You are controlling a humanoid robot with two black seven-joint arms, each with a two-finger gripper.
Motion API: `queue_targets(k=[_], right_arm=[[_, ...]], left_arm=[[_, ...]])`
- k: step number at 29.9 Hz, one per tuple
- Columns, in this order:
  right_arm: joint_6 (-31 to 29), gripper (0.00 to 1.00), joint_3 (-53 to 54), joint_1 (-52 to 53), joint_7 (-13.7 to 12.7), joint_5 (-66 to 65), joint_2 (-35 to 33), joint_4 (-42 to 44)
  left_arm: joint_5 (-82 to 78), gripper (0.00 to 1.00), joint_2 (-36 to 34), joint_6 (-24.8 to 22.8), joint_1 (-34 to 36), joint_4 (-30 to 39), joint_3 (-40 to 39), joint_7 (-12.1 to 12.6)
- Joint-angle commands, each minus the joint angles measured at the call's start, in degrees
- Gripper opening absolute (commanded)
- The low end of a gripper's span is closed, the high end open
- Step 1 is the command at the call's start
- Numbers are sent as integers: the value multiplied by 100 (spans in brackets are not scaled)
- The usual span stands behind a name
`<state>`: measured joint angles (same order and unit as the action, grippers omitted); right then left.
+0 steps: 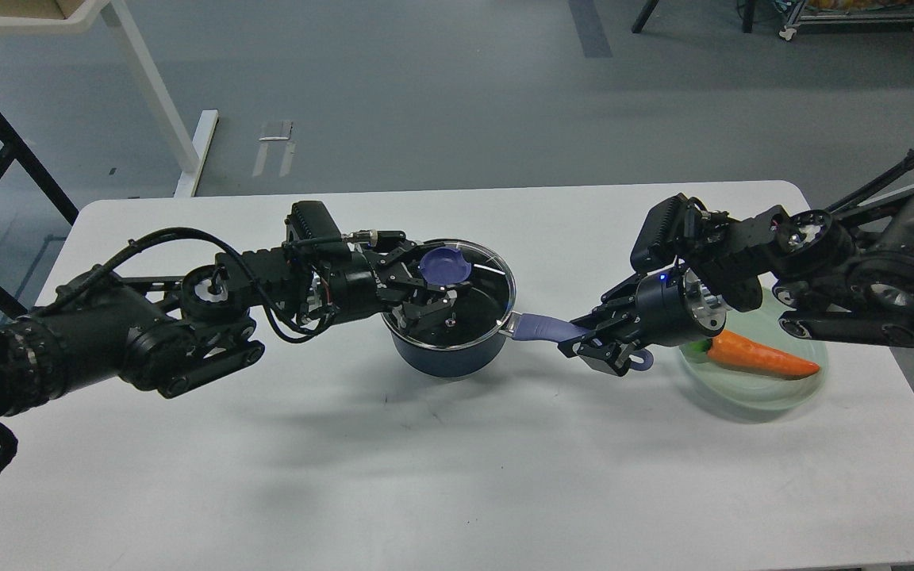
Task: Open pot lid
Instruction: 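Close the left gripper on the blue knob of the glass lid, then lift the glass lid off the pot with the left gripper, then lower the lid onto the table beside the pot and release it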
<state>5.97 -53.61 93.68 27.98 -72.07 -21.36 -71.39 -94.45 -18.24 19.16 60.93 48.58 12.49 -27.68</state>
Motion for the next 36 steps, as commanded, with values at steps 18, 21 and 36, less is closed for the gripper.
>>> queue_targets(k=[18, 21, 36], right_arm=[[0, 24, -1, -52, 2, -8, -9, -16], [0, 24, -1, -61, 2, -17, 35, 19], [0, 25, -1, -70, 2, -26, 123, 28]], left_arm=[[436, 41, -2130, 36, -88, 451, -62, -32], [427, 41, -2323, 44, -528, 302, -62, -32], [603, 42, -1868, 493, -1540, -1745, -54, -32]])
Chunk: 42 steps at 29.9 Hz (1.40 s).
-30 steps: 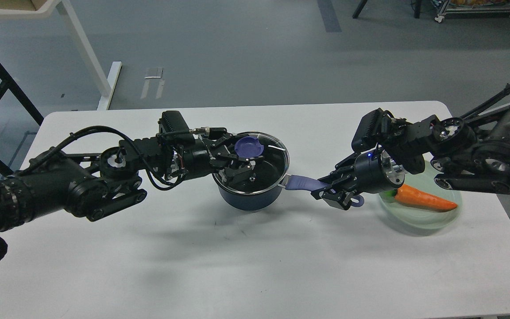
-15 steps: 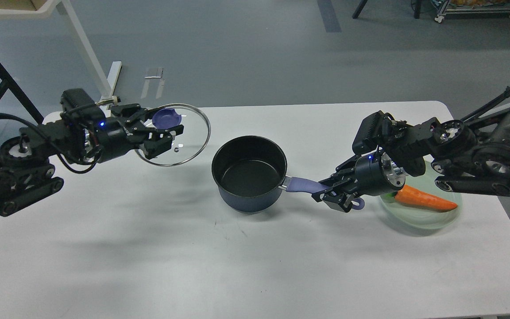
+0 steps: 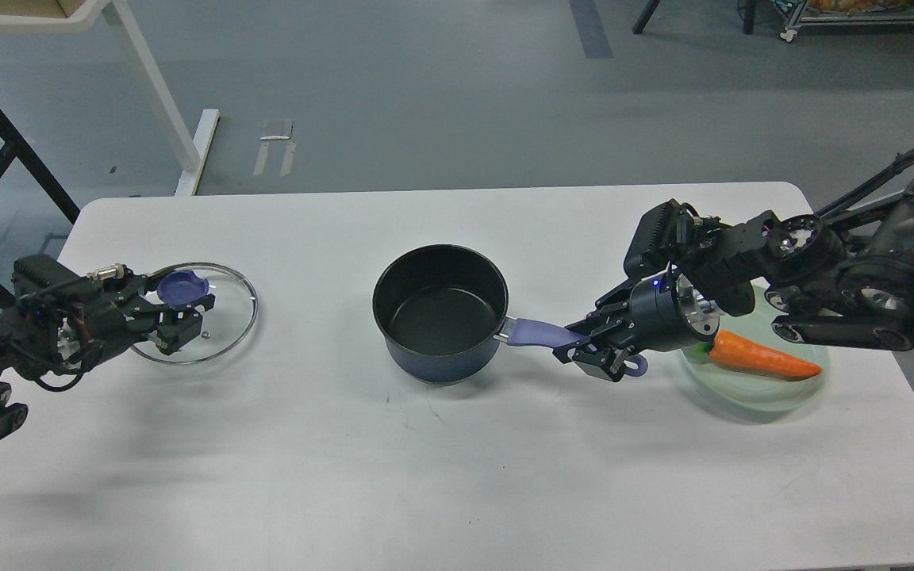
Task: Open pot lid
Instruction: 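Lower the lid onto the table beside the pot and release it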
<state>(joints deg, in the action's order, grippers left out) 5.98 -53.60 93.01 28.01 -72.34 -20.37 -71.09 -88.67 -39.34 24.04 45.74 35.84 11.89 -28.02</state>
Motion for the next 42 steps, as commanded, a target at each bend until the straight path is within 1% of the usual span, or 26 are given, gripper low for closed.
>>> queue_targets(k=[1, 3, 8, 14, 16, 18, 24, 25, 28, 31, 33, 35, 38, 42], right_arm=[[0, 25, -1, -3, -1, 0, 33, -1], [0, 25, -1, 6, -1, 0, 41, -1], [0, 25, -1, 6, -1, 0, 41, -1], [0, 25, -1, 6, -1, 0, 33, -1], [0, 27, -1, 6, -1, 9, 33, -1], [0, 29, -1, 6, -1, 9, 33, -1], [0, 30, -1, 6, -1, 18, 33, -1], [0, 31, -1, 6, -1, 18, 33, -1], [0, 36, -1, 6, -1, 18, 33, -10], [0, 40, -1, 6, -1, 18, 33, -1], [0, 42, -1, 6, -1, 18, 24, -10], [0, 48, 7, 6, -1, 27, 24, -10], [0, 60, 7, 15, -1, 35, -2, -1], [9, 71, 104, 24, -1, 79, -55, 16]], left_arm=[[25, 42, 303, 4, -21, -612, 7, 2], [25, 42, 400, 4, -21, -736, 7, 2], [25, 45, 435, -5, -30, -754, 7, 2], [34, 46, 453, -5, -30, -754, 7, 2], [86, 52, 488, -22, -30, -754, 7, 2], [139, 55, 523, -31, -30, -754, 7, 2], [157, 57, 567, -13, -109, -745, 7, 2], [157, 59, 585, -13, -109, -754, 7, 2], [166, 68, 620, 4, -109, -754, -2, 2], [210, 75, 620, 4, -118, -754, 7, 2], [262, 84, 620, 4, -109, -745, 7, 2], [315, 90, 611, 4, -100, -745, 7, 2], [429, 94, 611, -5, -100, -745, -2, 2], [929, 99, 611, -5, -74, -745, -11, 2]])
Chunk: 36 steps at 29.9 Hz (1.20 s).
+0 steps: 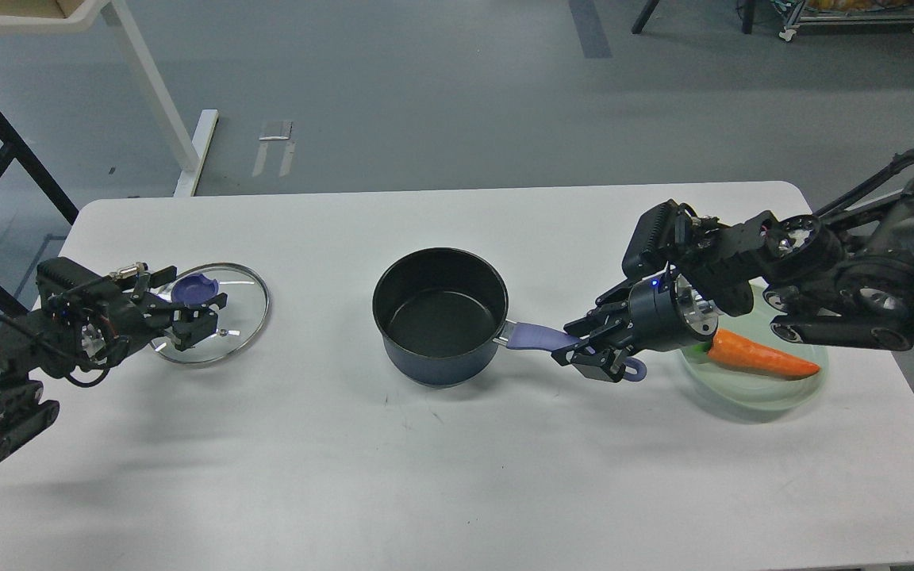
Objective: Open pot lid
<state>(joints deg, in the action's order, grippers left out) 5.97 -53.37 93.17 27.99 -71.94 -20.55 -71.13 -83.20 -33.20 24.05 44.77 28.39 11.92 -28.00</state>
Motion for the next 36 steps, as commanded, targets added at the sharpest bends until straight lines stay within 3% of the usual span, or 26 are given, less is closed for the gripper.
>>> queue_targets(k=[1, 6, 10, 17, 25, 28, 32, 36], right_arm=[[26, 75, 177, 9, 1, 57, -89, 37], [35, 97, 1177, -157, 1, 364, -564, 440], [27, 98, 2284, -816, 1, 1084, -862, 1081], [35, 99, 4384, -1967, 1, 1700, -951, 2277], [70, 100, 6468, -3066, 1, 3035, -960, 2410], [71, 100, 6935, -3348, 1, 3545, -951, 2437], [71, 100, 7340, -3594, 1, 4205, -872, 2612], [62, 100, 7525, -3656, 1, 4679, -740, 2595]], left_arm=[[627, 99, -3, -15, 41, 0, -14, 0], [1823, 99, -29, -59, 207, 8, -32, 0], [2448, 99, -29, -163, 655, 9, -23, 0], [3983, 99, 58, -1437, 1095, 9, -93, 0], [6585, 99, 550, -1676, 1157, 9, -198, 0], [7263, 99, 674, -2052, 1262, 9, -295, 0], [7871, 99, 876, -2624, 1306, 0, -917, 0], [8328, 99, 1035, -2739, 1219, 35, -1876, 0]])
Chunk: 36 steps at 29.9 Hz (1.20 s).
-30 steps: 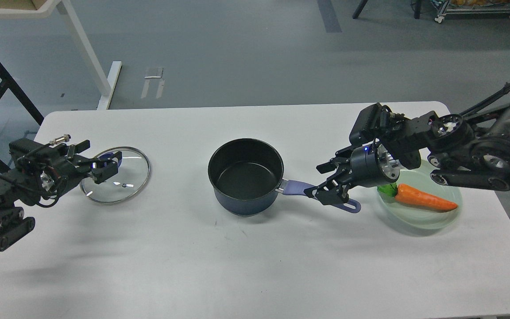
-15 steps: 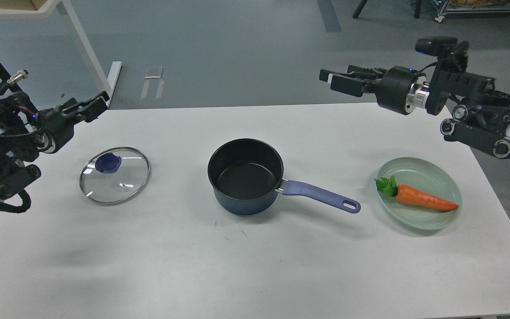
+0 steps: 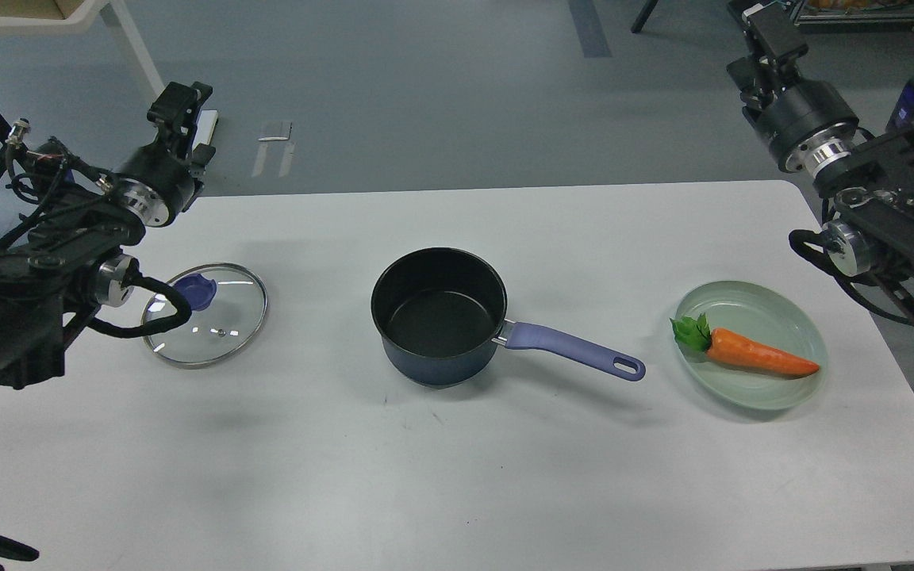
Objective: Open pot lid
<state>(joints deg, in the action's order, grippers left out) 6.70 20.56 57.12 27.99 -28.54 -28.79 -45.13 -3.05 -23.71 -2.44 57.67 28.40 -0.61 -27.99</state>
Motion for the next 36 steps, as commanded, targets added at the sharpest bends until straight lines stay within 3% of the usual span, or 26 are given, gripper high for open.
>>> queue_targets(k=[1, 6, 12, 16, 24, 35, 36], right_arm=[[-11, 100, 193, -69, 1, 514, 84, -4], [-37, 100, 519, -324, 1, 2024, 93, 48], [-81, 100, 554, -491, 1, 3326, 207, 92], [-159, 100, 572, -562, 1, 3513, 400, 277], [-1179, 100, 1520, -1080, 1, 4268, 682, 365], [-1267, 100, 1688, -1212, 1, 4234, 989, 506], [-1267, 100, 1688, -1195, 1, 4225, 1007, 506]], left_arm=[[401, 99, 95, -116, -98, 43, -824, -1], [840, 99, 139, -336, -186, 8, -1397, -1], [1411, 99, 324, -520, -318, 8, -1459, -1], [1754, 99, 411, -731, -485, 16, -1468, -1], [2361, 99, 491, -987, -749, 192, -1968, -1], [2317, 99, 596, -995, -696, 122, -1960, -1], [2317, 99, 605, -996, -696, 122, -1969, 109]])
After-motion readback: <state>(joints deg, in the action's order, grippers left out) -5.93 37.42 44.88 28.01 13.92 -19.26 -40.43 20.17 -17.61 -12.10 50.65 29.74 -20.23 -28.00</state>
